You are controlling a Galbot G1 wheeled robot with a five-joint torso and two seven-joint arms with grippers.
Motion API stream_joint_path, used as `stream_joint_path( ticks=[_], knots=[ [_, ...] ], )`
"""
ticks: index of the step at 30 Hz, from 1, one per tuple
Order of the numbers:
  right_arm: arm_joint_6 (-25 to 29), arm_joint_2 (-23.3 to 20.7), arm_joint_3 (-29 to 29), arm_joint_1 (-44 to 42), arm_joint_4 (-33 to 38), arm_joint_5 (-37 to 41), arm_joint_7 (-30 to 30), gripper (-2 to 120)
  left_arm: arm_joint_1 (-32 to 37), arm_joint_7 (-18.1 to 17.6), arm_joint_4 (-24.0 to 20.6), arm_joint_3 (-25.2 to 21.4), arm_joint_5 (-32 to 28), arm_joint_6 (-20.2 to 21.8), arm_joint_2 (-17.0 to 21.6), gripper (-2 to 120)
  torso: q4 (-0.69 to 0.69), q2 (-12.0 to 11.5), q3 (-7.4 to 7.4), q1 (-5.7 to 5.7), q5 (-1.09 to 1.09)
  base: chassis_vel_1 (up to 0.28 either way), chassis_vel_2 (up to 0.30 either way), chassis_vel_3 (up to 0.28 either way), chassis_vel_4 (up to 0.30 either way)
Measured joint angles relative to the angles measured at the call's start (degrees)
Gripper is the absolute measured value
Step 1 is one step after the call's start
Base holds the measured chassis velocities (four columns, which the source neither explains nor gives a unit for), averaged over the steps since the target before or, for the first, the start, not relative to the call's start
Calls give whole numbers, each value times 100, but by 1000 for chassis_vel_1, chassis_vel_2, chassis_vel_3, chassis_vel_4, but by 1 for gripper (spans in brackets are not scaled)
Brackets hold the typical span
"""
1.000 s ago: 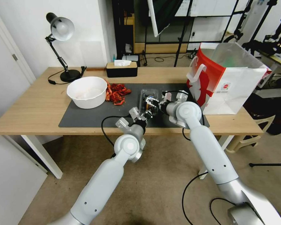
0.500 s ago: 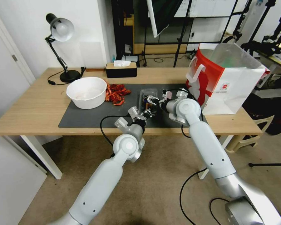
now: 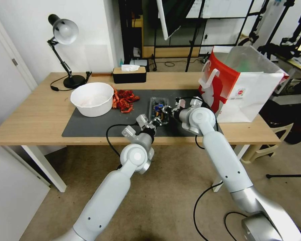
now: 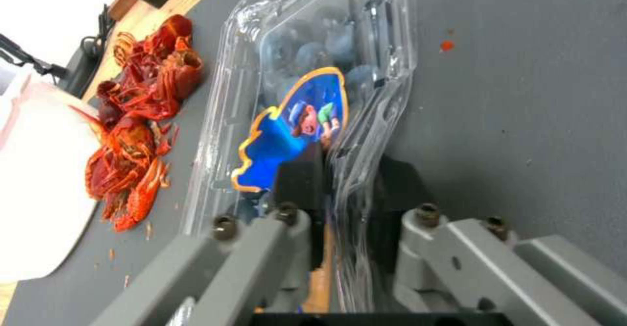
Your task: Close the takeout container lid, then place the container into the takeout bag.
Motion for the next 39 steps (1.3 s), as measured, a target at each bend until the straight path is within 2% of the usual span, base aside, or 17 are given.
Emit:
stream_joint_path(
  ticks=[5, 11, 16, 20, 22, 24, 26, 28, 29, 33, 35, 37, 39],
  knots=[
    [16, -19, 34, -15, 21, 0, -37, 1, 29, 17, -50, -28, -2, -15, 16, 0, -1, 0, -1, 0, -2, 0, 0, 0, 0],
    [21, -28, 41, -26, 35, 0, -48, 0, 47, 20, -84, -43, -2, -22, 35, 0, -1, 0, -1, 0, -2, 0, 0, 0, 0],
    [40, -65, 53, -57, 85, -4, -86, 0, 165, 86, -284, -116, 34, -89, 207, 0, -5, 0, 0, 0, -3, 0, 0, 0, 0],
    [71, -85, 75, -60, 111, 29, -131, 0, 420, 213, -612, -315, 232, -143, 452, 0, -7, 0, 0, 0, -4, 0, 0, 0, 0],
    [88, -85, 98, -61, 120, 61, -164, 0, 706, 377, -881, -467, 565, -241, 640, 0, -7, -1, 0, 0, -4, 0, 0, 0, 0],
    [93, -83, 103, -62, 127, 72, -174, 0, 801, 428, -960, -506, 676, -270, 690, 0, -8, 0, -1, 1, -4, 0, 0, 0, 0],
    [99, -82, 106, -64, 150, 138, -188, 0, 1240, 808, -1184, -633, 1471, -539, 886, 0, -7, 0, -1, 0, -4, 0, 0, 0, 0],
    [99, -83, 105, -64, 151, 146, -190, 0, 1289, 847, -1202, -647, 1564, -571, 904, 0, -7, 1, -1, 0, -4, 0, 0, 0, 0],
    [101, -86, 105, -62, 163, 180, -202, 0, 1573, 1044, -1310, -739, 2029, -754, 996, 0, -5, 1, -1, -1, -4, 0, 0, 0, 0],
    [96, -150, 188, -105, 254, 262, -205, 0, 1943, 1199, -1439, -851, 2528, -932, 1071, 0, -1, 1, -1, -1, -2, 0, 0, 0, 0],
    [102, -262, 310, -202, 384, 323, -201, 0, 2088, 1229, -1390, -861, 2915, -1093, 1118, 9, -7, 1, -1, -1, -3, 0, 0, 0, 0],
    [110, -307, 354, -237, 431, 347, -201, 0, 2167, 1233, -1347, -877, 3146, -1197, 1147, 12, -11, 1, -1, -1, -5, 0, 0, 0, 0],
    [141, -368, 411, -277, 495, 393, -224, 0, 2364, 1203, -1308, -959, 3570, -1415, 1213, 23, -9, 1, -1, -1, -2, 0, 0, 0, 0]
  ],
)
